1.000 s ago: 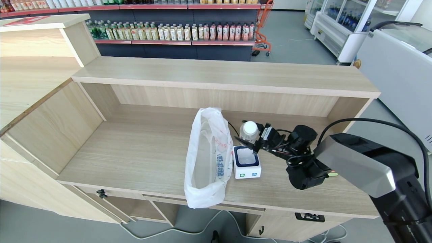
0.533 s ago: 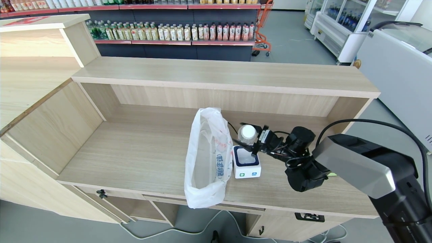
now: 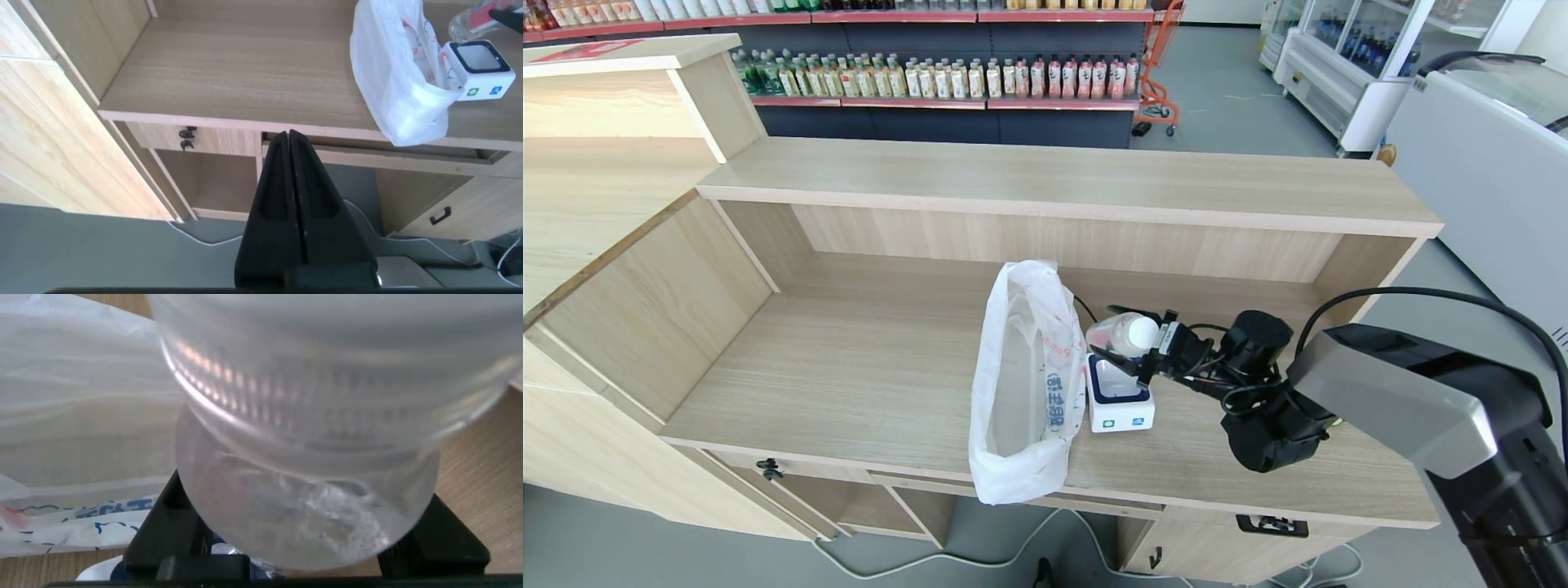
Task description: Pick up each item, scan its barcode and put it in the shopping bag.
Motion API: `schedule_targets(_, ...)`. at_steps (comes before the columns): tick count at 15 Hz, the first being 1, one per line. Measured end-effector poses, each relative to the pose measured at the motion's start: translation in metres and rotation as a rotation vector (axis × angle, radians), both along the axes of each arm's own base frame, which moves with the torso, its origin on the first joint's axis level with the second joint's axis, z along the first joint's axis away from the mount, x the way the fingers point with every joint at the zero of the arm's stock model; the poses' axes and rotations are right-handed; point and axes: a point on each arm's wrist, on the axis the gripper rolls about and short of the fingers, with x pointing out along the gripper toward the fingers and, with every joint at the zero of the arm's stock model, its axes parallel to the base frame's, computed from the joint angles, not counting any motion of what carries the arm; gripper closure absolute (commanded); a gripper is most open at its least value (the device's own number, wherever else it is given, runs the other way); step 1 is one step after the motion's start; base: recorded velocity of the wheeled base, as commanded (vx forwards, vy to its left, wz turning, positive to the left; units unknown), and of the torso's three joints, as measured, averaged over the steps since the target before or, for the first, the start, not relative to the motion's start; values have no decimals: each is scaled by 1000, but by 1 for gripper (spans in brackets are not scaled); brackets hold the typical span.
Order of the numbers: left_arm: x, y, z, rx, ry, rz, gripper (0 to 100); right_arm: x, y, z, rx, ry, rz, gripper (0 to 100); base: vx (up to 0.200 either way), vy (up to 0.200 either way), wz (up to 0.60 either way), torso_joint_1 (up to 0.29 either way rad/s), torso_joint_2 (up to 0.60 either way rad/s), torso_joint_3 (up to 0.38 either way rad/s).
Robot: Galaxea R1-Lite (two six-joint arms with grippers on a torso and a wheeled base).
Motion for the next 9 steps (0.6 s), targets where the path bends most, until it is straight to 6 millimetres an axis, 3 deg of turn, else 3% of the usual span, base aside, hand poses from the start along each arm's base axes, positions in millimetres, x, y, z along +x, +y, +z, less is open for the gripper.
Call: schedule_targets(9, 0, 0, 0, 0, 1, 0, 100, -4, -2, 3, -10, 1, 8, 100, 0, 0, 0, 0, 0, 0)
